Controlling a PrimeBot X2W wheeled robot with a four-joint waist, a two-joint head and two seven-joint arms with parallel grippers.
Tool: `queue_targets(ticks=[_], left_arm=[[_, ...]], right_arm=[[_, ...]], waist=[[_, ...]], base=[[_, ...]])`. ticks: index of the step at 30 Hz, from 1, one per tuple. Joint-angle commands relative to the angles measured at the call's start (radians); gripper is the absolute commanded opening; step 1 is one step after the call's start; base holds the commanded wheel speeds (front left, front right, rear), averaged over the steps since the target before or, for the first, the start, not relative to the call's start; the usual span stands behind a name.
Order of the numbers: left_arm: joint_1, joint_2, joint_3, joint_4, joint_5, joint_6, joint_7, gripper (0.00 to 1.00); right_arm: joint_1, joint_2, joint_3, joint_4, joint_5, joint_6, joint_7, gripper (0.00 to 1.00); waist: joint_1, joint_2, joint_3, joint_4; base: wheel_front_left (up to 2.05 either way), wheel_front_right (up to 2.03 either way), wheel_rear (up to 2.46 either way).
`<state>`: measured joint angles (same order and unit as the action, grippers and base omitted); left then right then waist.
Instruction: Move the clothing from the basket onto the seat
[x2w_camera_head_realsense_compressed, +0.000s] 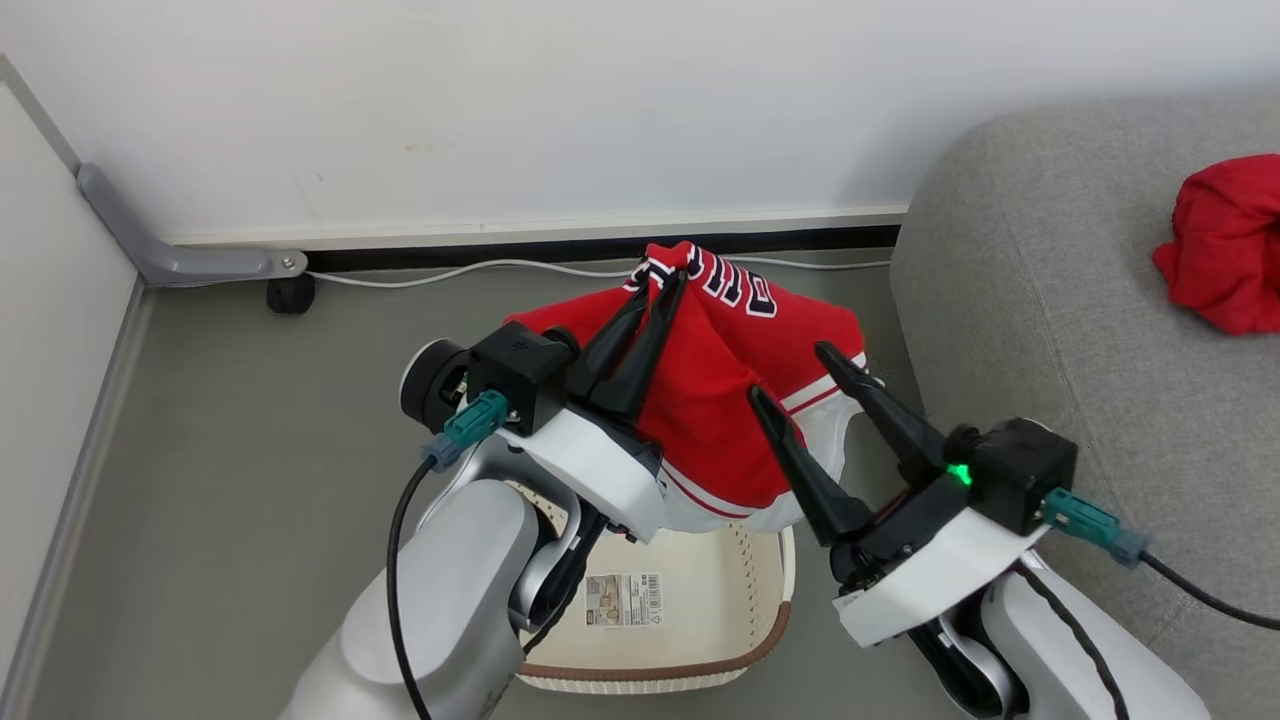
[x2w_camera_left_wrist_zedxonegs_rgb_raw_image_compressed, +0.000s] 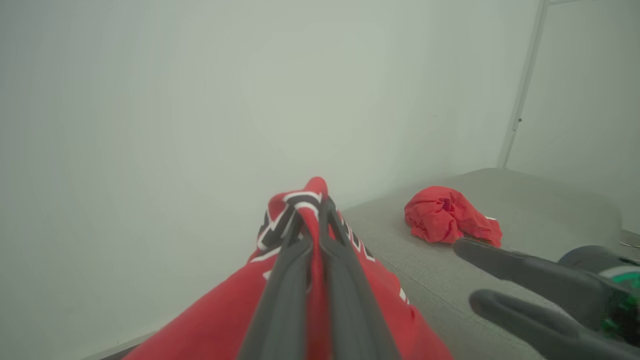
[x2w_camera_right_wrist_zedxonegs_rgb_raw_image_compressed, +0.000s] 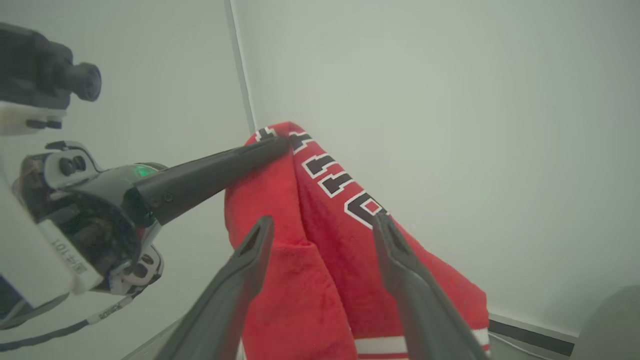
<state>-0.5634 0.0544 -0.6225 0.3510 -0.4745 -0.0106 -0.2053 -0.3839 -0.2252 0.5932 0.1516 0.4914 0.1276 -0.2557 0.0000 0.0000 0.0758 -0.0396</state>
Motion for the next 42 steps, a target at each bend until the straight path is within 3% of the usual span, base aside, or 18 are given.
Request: queue_targets(ticks=[1,7,13,14,15,16,17,23,34,35,36,37,42], left_arm=[[-0.055,0.011,0.027,-0.032,0.002,0.001,-0.002,0.00],[-0.060,0.006,0.000,-0.035,-0.004,-0.001,-0.003,0.00],[-0.060,0.002,-0.025,-0.035,-0.015,-0.001,-0.006,0.00],[-0.060,0.002,-0.029,-0.034,-0.018,-0.001,-0.007,0.00],[-0.059,0.001,-0.032,-0.032,-0.020,0.000,-0.008,0.00],[-0.059,0.001,-0.035,-0.031,-0.022,0.000,-0.009,0.00],[-0.059,0.000,-0.038,-0.029,-0.024,0.001,-0.010,0.00],[-0.059,0.000,-0.040,-0.018,-0.030,0.009,-0.016,0.00],[-0.065,0.002,-0.033,-0.003,-0.029,0.014,-0.034,0.00],[-0.065,0.002,-0.033,-0.002,-0.029,0.013,-0.036,0.36],[-0.066,0.002,-0.033,0.000,-0.029,0.012,-0.038,0.85],[-0.065,0.002,-0.033,0.002,-0.029,0.011,-0.039,1.00],[-0.062,0.005,-0.035,0.017,-0.028,0.003,-0.044,1.00]], right_arm=[[-0.037,-0.009,0.041,-0.005,0.022,0.003,-0.006,1.00],[-0.135,-0.036,0.191,0.125,0.071,0.003,-0.006,1.00],[-0.223,0.002,0.316,0.281,0.138,0.003,-0.005,1.00],[-0.235,0.011,0.338,0.303,0.153,0.003,-0.005,0.89],[-0.248,0.018,0.358,0.321,0.164,0.003,-0.005,0.49],[-0.258,0.026,0.373,0.335,0.179,0.003,-0.005,0.18],[-0.265,0.033,0.387,0.348,0.196,0.003,-0.005,0.00],[-0.289,0.039,0.408,0.363,0.240,0.003,-0.006,0.00],[-0.266,0.016,0.358,0.331,0.223,0.003,-0.006,0.00],[-0.264,0.015,0.355,0.330,0.221,0.003,-0.006,0.00],[-0.263,0.015,0.351,0.328,0.219,0.003,-0.006,0.00],[-0.262,0.015,0.346,0.326,0.217,0.003,-0.006,0.00],[-0.253,0.015,0.303,0.306,0.197,0.003,-0.006,0.00]], waist=[[0.0000,0.0000,0.000,0.007],[0.0000,0.0000,-0.001,0.029],[0.0000,0.0000,0.001,0.049],[0.0000,0.0000,0.001,0.051],[0.0000,0.0000,0.001,0.053],[0.0000,0.0000,0.002,0.055],[0.0000,0.0000,0.002,0.056],[0.0000,0.0000,0.010,0.054],[0.0000,0.0000,0.032,0.032],[0.0000,0.0000,0.033,0.031],[0.0000,0.0000,0.033,0.030],[0.0000,0.0000,0.034,0.028],[0.0000,0.0000,0.036,0.020]], base=[[0.00,0.00,0.00],[0.00,0.00,0.00],[0.00,0.00,0.00],[0.00,0.00,0.00],[0.00,0.00,0.00],[0.00,0.00,0.00],[0.00,0.00,0.00],[0.00,0.00,0.00],[0.00,0.00,0.00],[0.00,0.00,0.00],[0.00,0.00,0.00],[0.00,0.00,0.00],[0.00,0.00,0.00]])
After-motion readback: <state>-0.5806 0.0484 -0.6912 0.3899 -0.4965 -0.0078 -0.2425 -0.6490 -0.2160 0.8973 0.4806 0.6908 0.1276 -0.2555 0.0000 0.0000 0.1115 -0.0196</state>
